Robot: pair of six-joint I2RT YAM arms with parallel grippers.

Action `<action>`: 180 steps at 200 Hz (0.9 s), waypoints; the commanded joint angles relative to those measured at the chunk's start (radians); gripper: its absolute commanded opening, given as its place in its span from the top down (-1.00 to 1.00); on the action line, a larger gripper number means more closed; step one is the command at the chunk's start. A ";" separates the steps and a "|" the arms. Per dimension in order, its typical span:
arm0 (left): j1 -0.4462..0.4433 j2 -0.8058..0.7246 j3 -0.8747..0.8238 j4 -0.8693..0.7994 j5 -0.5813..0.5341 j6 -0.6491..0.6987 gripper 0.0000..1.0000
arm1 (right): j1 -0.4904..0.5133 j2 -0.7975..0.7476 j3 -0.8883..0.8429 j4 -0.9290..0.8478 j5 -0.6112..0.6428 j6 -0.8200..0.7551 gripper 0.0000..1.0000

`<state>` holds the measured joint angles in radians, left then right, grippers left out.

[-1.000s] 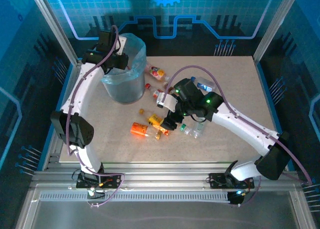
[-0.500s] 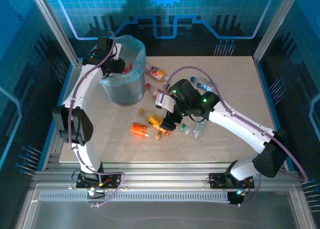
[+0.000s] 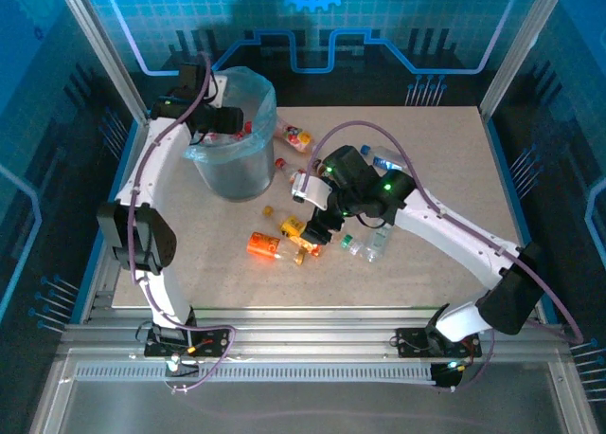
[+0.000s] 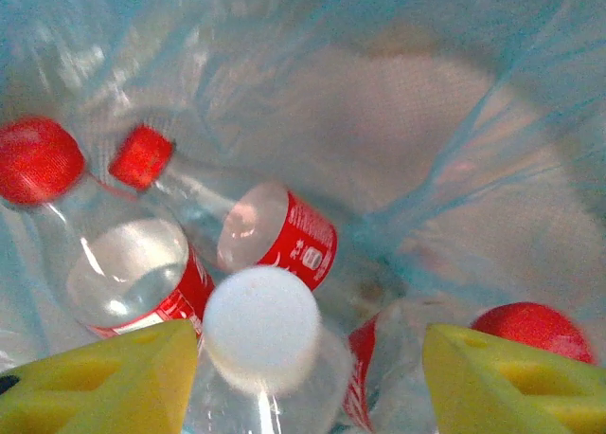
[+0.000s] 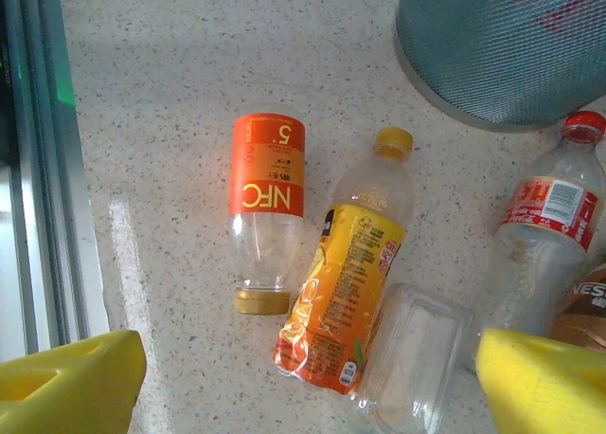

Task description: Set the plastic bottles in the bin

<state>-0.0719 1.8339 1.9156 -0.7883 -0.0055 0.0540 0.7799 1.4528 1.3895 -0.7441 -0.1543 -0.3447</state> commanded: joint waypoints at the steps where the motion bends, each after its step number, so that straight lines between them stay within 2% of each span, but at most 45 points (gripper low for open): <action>1: 0.006 -0.104 0.066 -0.024 0.056 -0.025 -0.39 | 0.015 -0.038 0.032 -0.017 0.014 0.011 -0.83; 29: 0.006 -0.176 0.068 -0.009 0.061 -0.040 -0.33 | 0.015 -0.065 0.020 -0.006 0.037 0.043 -0.82; 87: 0.006 -0.285 -0.077 0.019 0.078 -0.107 0.39 | 0.005 -0.114 -0.038 0.009 0.098 0.130 -0.80; 101: 0.006 -0.346 -0.138 0.049 0.105 -0.133 0.49 | -0.024 -0.132 -0.058 0.015 0.105 0.178 -0.79; 123: 0.002 -0.467 -0.274 0.130 0.203 -0.148 0.49 | -0.097 -0.154 -0.086 0.020 0.100 0.274 -0.79; 143: -0.030 -0.581 -0.392 0.175 0.274 -0.127 0.34 | -0.175 -0.160 -0.102 0.017 0.109 0.354 -0.79; 159: -0.090 -0.660 -0.480 0.191 0.303 -0.071 0.29 | -0.249 -0.151 -0.098 -0.006 0.134 0.433 -0.80; 180: -0.222 -0.733 -0.582 0.192 0.310 0.033 0.23 | -0.342 -0.149 -0.112 -0.009 0.132 0.490 -0.81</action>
<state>-0.1787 1.1801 1.4261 -0.6422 0.2203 -0.0311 0.5228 1.3167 1.2938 -0.7368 -0.0433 0.0147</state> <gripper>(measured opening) 0.371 0.903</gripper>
